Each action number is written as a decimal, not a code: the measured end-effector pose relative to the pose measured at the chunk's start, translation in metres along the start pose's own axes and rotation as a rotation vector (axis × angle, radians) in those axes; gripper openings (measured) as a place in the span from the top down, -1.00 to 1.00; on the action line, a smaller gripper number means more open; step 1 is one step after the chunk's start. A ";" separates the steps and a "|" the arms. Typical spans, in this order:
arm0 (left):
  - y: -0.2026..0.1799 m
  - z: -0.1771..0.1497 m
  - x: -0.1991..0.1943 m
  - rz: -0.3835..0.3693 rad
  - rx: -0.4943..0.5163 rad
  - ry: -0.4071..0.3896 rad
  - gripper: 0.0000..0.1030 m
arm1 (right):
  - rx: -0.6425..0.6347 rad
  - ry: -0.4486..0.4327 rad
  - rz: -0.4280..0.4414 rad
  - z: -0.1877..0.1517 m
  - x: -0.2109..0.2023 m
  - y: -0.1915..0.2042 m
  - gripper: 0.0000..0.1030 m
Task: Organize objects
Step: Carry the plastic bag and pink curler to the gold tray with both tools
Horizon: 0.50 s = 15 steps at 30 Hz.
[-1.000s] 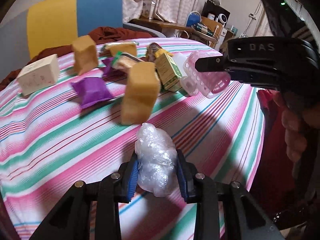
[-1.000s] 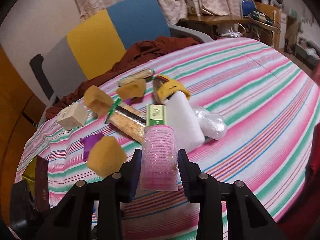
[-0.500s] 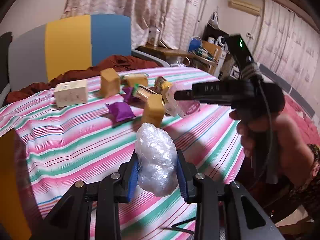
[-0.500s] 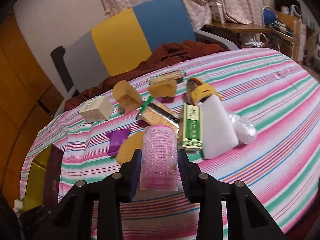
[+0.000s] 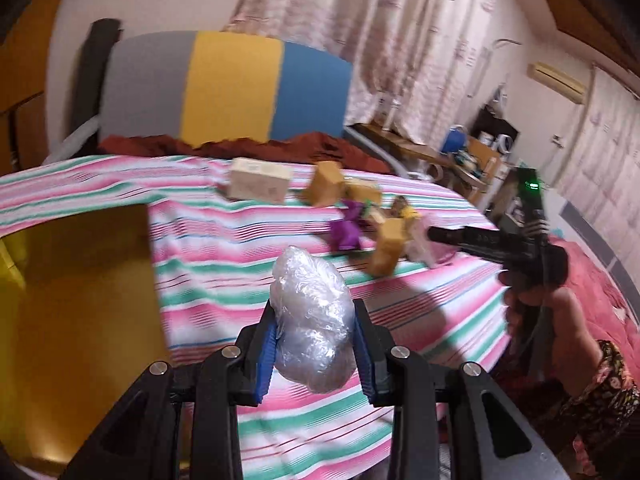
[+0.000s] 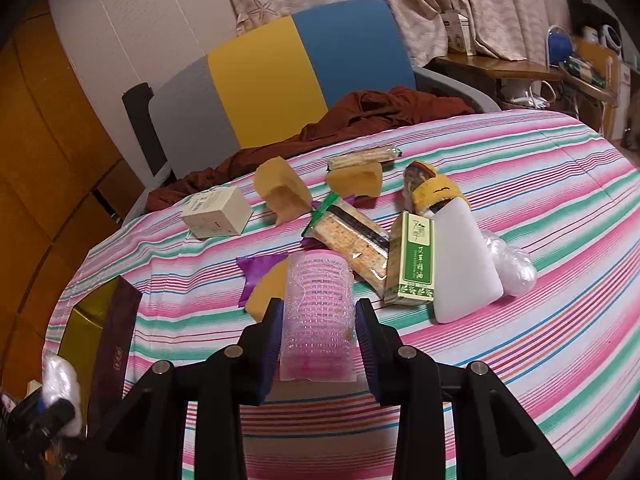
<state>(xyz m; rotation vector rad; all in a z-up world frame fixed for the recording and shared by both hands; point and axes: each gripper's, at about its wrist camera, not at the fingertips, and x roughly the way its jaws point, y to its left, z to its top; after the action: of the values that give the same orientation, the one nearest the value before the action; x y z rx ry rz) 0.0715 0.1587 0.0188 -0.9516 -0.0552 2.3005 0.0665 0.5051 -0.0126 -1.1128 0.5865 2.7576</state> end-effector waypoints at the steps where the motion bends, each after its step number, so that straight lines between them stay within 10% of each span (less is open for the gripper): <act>1: 0.008 -0.002 -0.003 0.026 -0.012 0.003 0.34 | -0.004 -0.001 0.003 -0.001 0.000 0.001 0.29; 15: 0.130 -0.006 -0.020 0.263 -0.181 0.050 0.34 | -0.121 0.000 0.166 -0.024 0.000 0.083 0.29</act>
<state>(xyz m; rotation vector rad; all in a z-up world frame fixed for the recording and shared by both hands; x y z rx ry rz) 0.0150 0.0424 -0.0077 -1.1676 -0.1260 2.5441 0.0623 0.4192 -0.0028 -1.1373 0.5419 2.9699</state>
